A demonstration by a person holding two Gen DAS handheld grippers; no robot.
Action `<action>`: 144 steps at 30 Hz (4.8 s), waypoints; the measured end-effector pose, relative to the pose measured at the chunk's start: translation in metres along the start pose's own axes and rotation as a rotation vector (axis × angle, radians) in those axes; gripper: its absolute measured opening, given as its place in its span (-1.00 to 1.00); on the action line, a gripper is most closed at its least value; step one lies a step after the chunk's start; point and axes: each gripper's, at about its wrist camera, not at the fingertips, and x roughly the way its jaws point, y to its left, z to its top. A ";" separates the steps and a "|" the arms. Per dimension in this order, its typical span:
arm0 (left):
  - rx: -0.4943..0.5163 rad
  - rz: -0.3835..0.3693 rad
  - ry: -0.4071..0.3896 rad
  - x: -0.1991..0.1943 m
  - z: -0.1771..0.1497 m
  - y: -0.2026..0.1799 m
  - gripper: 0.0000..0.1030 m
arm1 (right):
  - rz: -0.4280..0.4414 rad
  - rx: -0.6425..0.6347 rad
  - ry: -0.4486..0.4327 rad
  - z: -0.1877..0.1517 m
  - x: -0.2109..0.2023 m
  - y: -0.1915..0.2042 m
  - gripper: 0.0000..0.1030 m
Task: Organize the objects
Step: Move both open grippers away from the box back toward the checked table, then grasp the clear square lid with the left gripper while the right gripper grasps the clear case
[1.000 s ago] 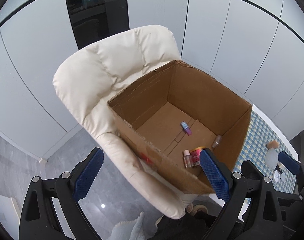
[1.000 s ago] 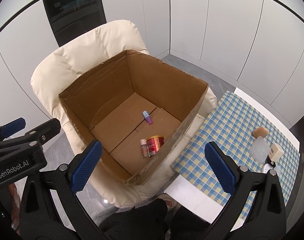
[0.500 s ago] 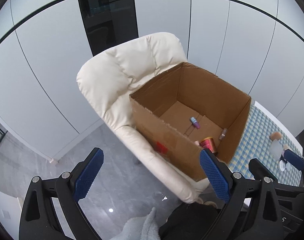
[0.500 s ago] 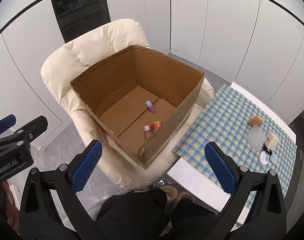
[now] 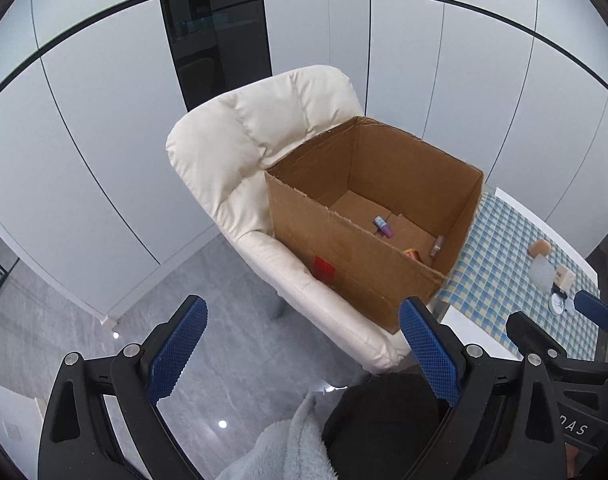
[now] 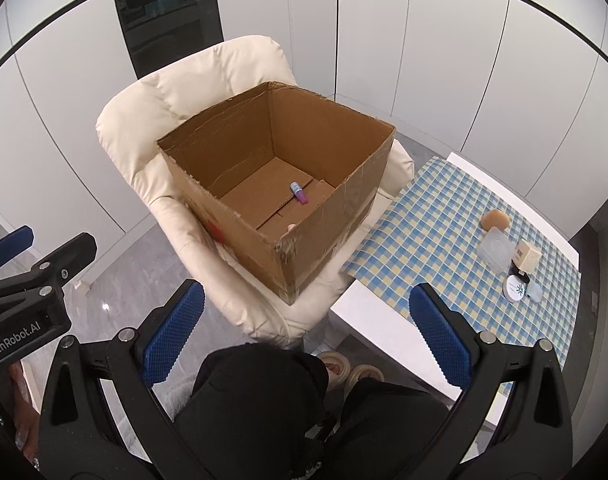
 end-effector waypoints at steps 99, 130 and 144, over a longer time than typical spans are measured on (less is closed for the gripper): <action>0.436 -0.380 -0.053 -0.108 -0.081 -0.176 0.88 | -0.322 0.415 -0.048 -0.163 -0.154 -0.135 1.00; 0.551 -0.544 0.007 -0.086 -0.085 -0.292 0.88 | -0.446 0.646 -0.042 -0.195 -0.159 -0.251 1.00; 0.507 -0.529 0.125 -0.006 -0.047 -0.340 0.88 | -0.428 0.651 0.009 -0.160 -0.094 -0.307 1.00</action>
